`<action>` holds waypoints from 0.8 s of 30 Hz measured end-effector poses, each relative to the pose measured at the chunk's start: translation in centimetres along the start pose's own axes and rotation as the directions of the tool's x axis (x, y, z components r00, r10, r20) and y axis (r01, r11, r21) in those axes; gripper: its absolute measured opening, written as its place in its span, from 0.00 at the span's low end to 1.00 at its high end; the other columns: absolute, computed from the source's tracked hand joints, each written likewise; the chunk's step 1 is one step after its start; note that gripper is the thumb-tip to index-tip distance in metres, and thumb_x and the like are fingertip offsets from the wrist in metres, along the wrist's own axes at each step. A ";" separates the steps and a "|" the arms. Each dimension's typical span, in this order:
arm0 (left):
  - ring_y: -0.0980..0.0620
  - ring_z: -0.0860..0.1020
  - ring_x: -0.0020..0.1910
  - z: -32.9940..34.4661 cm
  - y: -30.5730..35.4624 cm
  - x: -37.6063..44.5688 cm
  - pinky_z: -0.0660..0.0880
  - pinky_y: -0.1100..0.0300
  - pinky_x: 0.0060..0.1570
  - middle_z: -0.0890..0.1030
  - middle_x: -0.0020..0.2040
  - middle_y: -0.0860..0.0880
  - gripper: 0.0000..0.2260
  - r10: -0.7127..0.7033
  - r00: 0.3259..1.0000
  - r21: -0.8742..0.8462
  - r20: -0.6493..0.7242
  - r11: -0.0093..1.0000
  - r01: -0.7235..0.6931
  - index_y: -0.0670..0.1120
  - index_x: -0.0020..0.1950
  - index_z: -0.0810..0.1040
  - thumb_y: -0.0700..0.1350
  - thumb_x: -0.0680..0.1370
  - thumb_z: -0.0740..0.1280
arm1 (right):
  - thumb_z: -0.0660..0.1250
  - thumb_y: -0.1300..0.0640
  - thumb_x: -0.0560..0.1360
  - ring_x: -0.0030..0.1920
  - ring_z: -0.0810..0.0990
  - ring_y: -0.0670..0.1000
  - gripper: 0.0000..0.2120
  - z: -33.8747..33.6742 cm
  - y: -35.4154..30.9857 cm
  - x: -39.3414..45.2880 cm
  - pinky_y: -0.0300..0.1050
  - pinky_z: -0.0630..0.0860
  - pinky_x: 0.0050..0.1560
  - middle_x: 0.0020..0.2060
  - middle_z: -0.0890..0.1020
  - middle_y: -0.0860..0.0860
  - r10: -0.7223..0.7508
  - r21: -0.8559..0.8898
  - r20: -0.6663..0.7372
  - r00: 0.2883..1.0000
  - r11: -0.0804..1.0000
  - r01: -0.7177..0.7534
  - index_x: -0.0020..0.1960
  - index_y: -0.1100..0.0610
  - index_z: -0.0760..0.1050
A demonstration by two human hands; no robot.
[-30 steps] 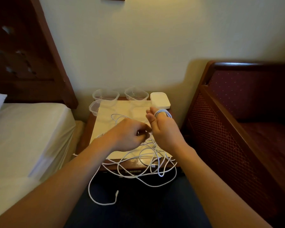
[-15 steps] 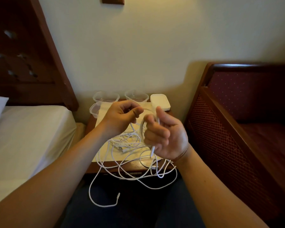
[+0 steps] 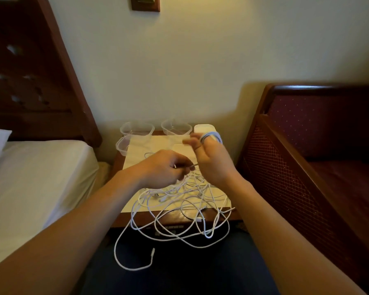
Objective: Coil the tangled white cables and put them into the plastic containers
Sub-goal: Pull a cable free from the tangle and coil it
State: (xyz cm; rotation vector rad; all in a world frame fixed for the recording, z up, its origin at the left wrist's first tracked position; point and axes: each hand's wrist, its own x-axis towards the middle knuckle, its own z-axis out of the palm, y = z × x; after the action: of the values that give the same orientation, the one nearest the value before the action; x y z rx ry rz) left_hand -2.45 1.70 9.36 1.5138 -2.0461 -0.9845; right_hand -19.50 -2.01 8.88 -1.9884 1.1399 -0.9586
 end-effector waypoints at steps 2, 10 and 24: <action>0.61 0.77 0.36 -1.1 0.1 -0.2 0.73 0.63 0.39 0.82 0.37 0.58 0.06 0.120 0.990 0.207 -0.077 0.973 -0.102 0.51 0.52 0.86 0.44 0.80 0.68 | 0.54 0.48 0.86 0.42 0.81 0.49 0.19 0.3 0.4 -0.5 0.46 0.77 0.47 0.43 0.83 0.50 0.053 -0.229 0.114 0.992 0.973 -0.026 0.49 0.58 0.78; 0.57 0.74 0.38 -4.4 -1.1 1.7 0.72 0.58 0.38 0.78 0.37 0.54 0.03 0.463 0.860 0.548 -0.213 0.786 -0.288 0.47 0.42 0.82 0.43 0.74 0.74 | 0.45 0.36 0.84 0.19 0.64 0.49 0.36 0.7 0.7 -0.9 0.42 0.62 0.26 0.19 0.68 0.51 0.364 0.322 0.569 0.738 0.727 -0.607 0.42 0.63 0.76; 0.49 0.77 0.30 1.1 -4.0 2.2 0.75 0.58 0.32 0.79 0.36 0.47 0.09 -0.063 0.966 -0.461 -0.251 0.885 -0.062 0.49 0.49 0.82 0.43 0.84 0.63 | 0.65 0.54 0.78 0.39 0.87 0.51 0.16 0.4 -0.9 -0.2 0.43 0.83 0.42 0.41 0.88 0.54 -0.082 0.869 0.434 0.897 -0.222 -0.441 0.53 0.65 0.83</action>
State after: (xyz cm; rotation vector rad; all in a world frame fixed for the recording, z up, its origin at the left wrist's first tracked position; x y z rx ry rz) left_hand -1.34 -0.67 5.47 1.3004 -1.4883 -1.1127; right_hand -18.83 -1.39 9.32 -0.4217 0.0803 -0.7747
